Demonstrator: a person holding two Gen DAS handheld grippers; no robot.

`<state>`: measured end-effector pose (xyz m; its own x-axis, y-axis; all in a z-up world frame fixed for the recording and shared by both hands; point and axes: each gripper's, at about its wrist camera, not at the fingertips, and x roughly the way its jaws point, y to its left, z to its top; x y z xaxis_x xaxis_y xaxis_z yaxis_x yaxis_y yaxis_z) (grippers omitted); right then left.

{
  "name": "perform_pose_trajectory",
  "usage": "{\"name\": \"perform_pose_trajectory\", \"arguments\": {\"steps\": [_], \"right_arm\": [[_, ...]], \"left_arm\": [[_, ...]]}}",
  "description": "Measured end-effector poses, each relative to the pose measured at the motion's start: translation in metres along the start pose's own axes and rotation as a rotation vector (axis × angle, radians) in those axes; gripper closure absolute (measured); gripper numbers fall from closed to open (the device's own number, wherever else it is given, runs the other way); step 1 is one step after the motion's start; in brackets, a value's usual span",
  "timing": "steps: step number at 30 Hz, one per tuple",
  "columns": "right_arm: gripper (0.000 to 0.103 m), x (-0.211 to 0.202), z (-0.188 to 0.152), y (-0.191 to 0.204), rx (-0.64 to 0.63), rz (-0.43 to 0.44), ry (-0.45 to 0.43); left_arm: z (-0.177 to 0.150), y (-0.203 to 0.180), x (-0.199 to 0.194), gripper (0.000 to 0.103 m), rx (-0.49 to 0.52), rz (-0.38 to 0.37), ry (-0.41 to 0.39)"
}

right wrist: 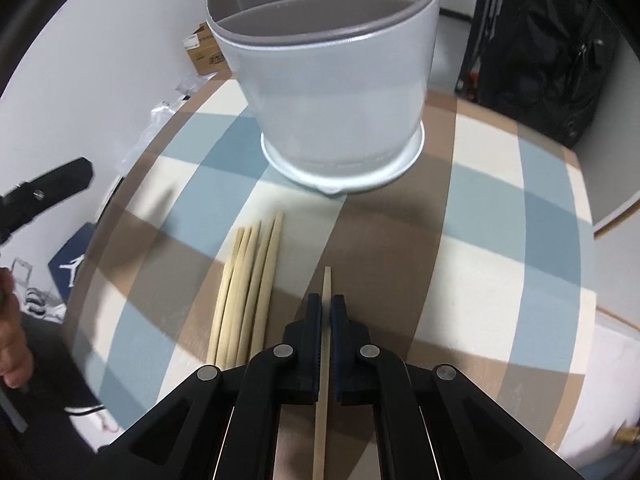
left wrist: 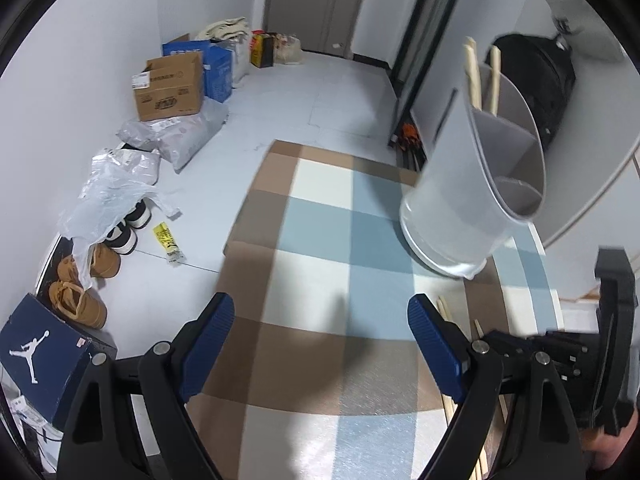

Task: Organize utensils
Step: 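Lift the stick with the right tool while the left tool grasps another stick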

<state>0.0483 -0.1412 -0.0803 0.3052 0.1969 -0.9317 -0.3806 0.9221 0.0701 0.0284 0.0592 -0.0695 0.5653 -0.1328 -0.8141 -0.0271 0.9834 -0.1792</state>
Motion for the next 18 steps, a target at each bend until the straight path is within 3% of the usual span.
{"name": "perform_pose_trajectory", "arguments": {"steps": [10,12,18], "right_arm": [[0.095,0.013,0.014,0.025,-0.129,-0.063,0.035],[0.099,0.011,0.01,0.024,-0.172,-0.072,0.038],[0.1,-0.002,0.002,0.003,-0.124,-0.038,-0.045]], "left_arm": [[-0.009,-0.021,0.011,0.018,0.061,-0.077,0.117],[-0.011,-0.026,0.014,0.018,0.073,-0.076,0.135],[-0.014,-0.035,0.022,0.02,0.065,-0.099,0.186]]}}
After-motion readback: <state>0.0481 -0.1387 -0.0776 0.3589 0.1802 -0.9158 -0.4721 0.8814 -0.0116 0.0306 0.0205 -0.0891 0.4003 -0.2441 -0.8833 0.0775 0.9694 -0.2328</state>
